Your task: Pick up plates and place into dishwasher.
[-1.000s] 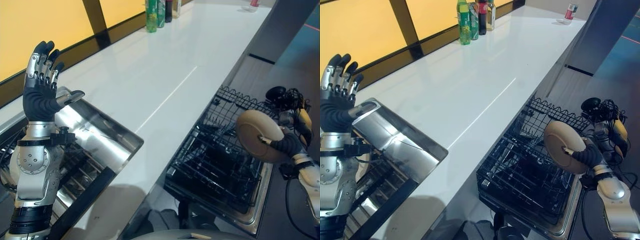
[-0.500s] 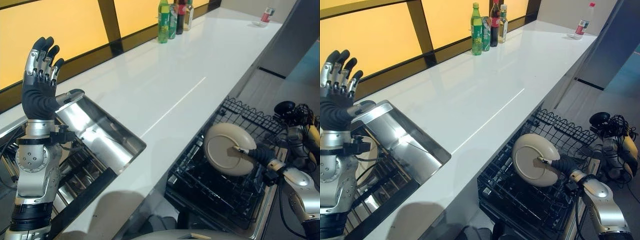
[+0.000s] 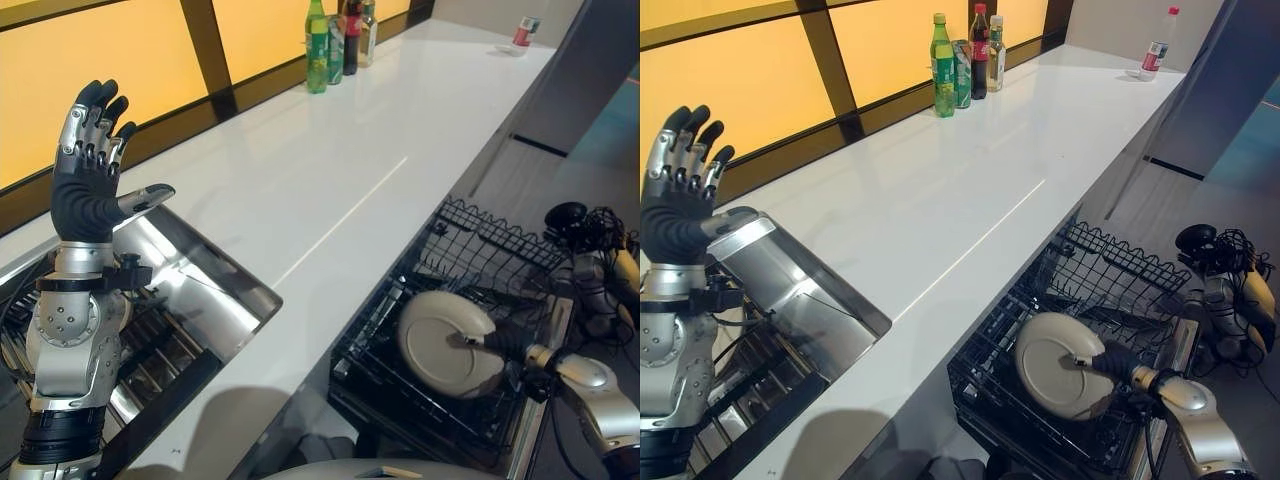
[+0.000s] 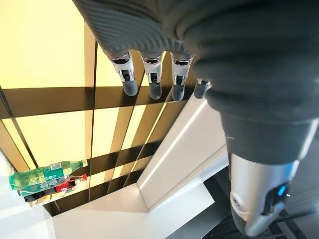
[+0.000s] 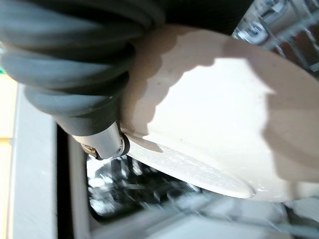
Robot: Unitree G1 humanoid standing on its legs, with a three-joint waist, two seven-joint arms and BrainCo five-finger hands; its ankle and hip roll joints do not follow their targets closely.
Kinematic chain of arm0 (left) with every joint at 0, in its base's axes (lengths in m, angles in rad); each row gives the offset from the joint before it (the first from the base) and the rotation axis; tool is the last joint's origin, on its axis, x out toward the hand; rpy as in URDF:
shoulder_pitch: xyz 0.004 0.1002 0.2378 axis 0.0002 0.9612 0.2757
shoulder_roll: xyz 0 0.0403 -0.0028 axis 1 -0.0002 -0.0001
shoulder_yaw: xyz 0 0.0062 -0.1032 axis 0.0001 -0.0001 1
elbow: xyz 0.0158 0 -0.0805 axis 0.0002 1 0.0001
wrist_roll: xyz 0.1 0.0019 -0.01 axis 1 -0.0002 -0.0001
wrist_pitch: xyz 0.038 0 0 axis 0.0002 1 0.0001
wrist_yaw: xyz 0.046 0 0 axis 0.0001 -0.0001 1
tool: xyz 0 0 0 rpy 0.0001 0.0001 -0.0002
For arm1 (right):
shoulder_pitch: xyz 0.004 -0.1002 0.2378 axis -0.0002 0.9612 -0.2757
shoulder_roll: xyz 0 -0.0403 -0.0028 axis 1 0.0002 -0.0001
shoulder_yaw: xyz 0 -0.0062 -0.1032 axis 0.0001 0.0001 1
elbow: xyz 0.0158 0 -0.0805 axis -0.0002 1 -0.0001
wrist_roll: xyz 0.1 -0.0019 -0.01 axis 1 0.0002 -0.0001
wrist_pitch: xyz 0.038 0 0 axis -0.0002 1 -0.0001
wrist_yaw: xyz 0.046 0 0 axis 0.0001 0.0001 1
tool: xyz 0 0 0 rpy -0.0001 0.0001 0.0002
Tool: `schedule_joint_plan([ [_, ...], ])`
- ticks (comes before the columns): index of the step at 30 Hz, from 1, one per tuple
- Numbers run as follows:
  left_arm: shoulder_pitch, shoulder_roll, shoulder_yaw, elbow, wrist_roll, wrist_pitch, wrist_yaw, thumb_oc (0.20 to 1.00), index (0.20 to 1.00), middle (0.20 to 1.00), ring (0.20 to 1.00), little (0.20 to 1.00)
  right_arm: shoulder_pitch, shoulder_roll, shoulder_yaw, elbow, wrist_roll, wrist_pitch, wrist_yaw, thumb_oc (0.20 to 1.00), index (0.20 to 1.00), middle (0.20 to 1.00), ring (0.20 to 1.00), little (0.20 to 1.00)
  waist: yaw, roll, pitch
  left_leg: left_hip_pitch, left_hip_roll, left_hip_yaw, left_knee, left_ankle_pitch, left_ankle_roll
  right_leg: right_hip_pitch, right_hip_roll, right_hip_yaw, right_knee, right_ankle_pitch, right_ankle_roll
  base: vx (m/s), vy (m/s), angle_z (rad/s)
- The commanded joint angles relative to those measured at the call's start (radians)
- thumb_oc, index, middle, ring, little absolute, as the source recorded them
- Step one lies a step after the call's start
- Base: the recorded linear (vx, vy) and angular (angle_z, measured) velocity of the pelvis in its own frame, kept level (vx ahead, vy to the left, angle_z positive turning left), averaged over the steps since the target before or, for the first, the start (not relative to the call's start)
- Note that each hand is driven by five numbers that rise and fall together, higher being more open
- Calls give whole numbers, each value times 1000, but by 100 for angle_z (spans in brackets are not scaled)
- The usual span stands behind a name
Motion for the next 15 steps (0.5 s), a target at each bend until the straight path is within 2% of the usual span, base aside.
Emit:
schedule_joint_plan([
  [1, 1, 45, -13, 22, -9, -44, 13, 1000, 1000, 1000, 1000, 1000, -15, -19, 54, 16, -52, -44, 88, 200, 200, 200, 200, 200, 2, -42, -49, -157, 21, -34, -44, 111, -13, 67, -38, -23, 62, -150, 64, 0, 0, 0],
  [4, -3, 48, -24, 22, -13, -44, 13, 1000, 1000, 1000, 1000, 1000, -19, -35, 103, 48, -112, -87, 84, 200, 200, 200, 200, 200, 12, -40, -46, -162, 23, -41, -41, 115, -16, 70, -36, -27, 64, -152, 61, 0, 0, 0],
  [7, -10, 61, -30, 22, -22, -39, 19, 1000, 1000, 1000, 1000, 1000, -29, -59, 127, 46, -114, -89, 100, 200, 200, 200, 200, 200, 16, -39, -43, -163, 24, -44, -39, 118, -18, 72, -35, -31, 67, -155, 59, 0, 0, 0],
  [15, -5, 53, -39, 2, -13, -34, 32, 1000, 1000, 1000, 1000, 1000, -34, -87, 224, 34, -328, -113, 115, 200, 200, 200, 200, 200, 28, -39, -42, -170, 28, -45, -34, 125, -23, 81, -34, -36, 65, -162, 54, 9, -2, 1],
])
